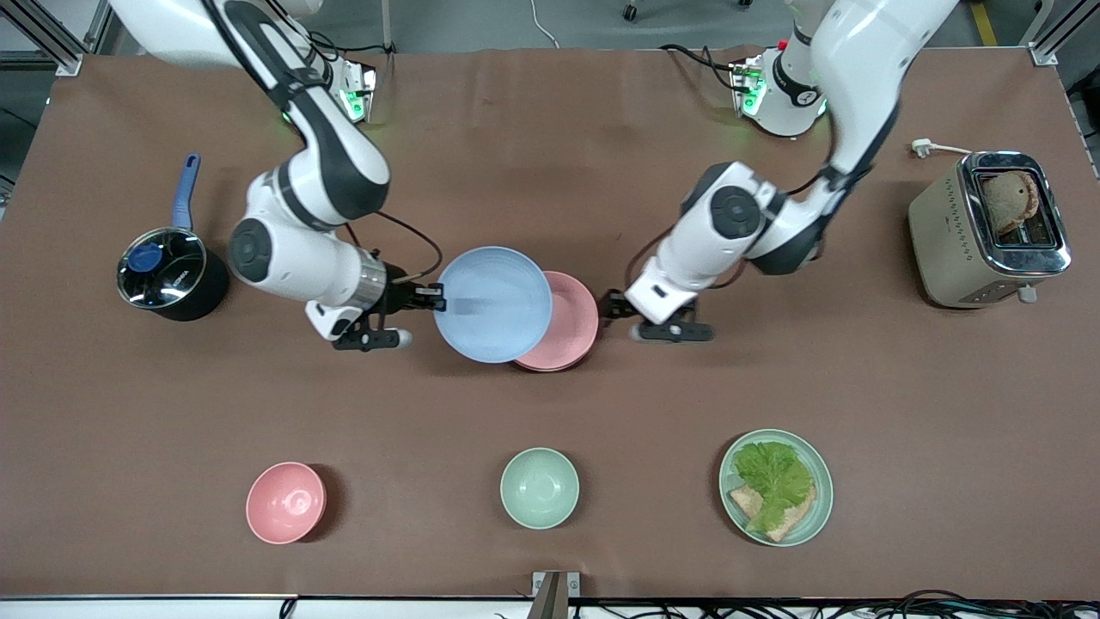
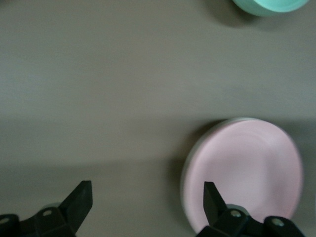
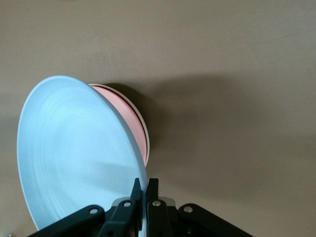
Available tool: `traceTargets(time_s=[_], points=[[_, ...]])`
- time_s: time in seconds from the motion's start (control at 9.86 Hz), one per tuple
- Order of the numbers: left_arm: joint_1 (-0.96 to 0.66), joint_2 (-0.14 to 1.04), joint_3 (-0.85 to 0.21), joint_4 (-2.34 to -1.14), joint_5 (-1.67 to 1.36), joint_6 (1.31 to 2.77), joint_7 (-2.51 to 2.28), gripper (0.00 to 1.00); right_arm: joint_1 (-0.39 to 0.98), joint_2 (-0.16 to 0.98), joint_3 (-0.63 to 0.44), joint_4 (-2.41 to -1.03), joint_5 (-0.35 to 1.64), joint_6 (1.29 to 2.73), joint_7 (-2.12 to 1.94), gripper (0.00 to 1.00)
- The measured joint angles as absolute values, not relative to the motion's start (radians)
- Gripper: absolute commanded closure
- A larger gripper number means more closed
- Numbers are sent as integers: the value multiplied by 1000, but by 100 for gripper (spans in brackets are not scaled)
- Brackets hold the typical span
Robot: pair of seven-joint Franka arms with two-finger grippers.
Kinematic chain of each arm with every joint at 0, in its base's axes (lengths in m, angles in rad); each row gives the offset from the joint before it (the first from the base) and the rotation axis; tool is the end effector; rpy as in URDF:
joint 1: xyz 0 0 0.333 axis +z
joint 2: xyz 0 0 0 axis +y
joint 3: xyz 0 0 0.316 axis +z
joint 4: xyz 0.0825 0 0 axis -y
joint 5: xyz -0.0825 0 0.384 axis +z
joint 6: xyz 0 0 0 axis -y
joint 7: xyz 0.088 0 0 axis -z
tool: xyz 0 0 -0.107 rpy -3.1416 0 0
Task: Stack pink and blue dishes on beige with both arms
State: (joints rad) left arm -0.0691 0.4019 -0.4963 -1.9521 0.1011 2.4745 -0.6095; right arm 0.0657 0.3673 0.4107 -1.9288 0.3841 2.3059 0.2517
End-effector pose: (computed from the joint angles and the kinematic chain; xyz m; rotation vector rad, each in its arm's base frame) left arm 0.5423 -0.3238 0.3118 2.9476 0.0287 0.1185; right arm 0.5565 0.2808 0.3191 -2.7228 0.0808 0.1807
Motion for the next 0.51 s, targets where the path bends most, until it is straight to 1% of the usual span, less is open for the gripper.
traceTargets(time_s=[0.1, 0.3, 0.51], points=[[-65, 313, -438, -1952, 102, 2356, -541, 0, 78, 393, 429, -1943, 384, 2375, 272, 99], [-60, 152, -296, -1951, 101, 2228, -346, 0, 131, 462, 438, -1961, 384, 2510, 302, 98], [-55, 45, -189, -1918, 101, 2090, -233, 0, 160, 497, 439, -1982, 384, 2565, 318, 98]])
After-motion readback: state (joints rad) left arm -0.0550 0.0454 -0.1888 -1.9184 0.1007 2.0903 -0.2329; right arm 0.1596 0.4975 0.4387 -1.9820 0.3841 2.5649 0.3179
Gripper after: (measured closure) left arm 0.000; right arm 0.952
